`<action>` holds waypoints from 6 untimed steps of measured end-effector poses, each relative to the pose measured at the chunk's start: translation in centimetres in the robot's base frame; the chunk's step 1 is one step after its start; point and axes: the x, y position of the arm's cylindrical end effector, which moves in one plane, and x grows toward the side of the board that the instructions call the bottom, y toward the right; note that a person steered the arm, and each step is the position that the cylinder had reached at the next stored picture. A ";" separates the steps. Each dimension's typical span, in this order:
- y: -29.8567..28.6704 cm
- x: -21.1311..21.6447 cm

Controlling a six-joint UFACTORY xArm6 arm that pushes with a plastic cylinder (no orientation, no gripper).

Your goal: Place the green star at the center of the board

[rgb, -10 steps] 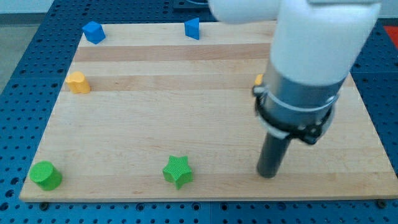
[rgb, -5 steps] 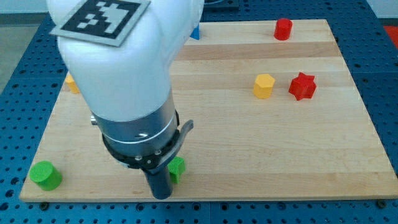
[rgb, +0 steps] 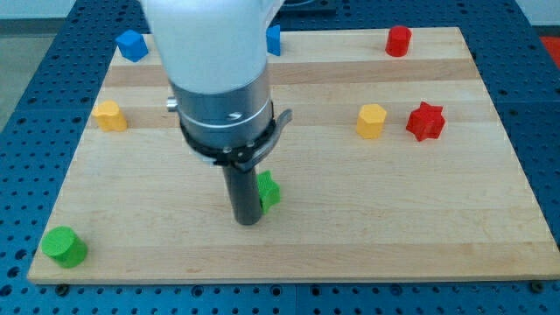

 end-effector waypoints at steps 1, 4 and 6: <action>1.1 -2.0; 3.6 -8.1; 5.1 -11.7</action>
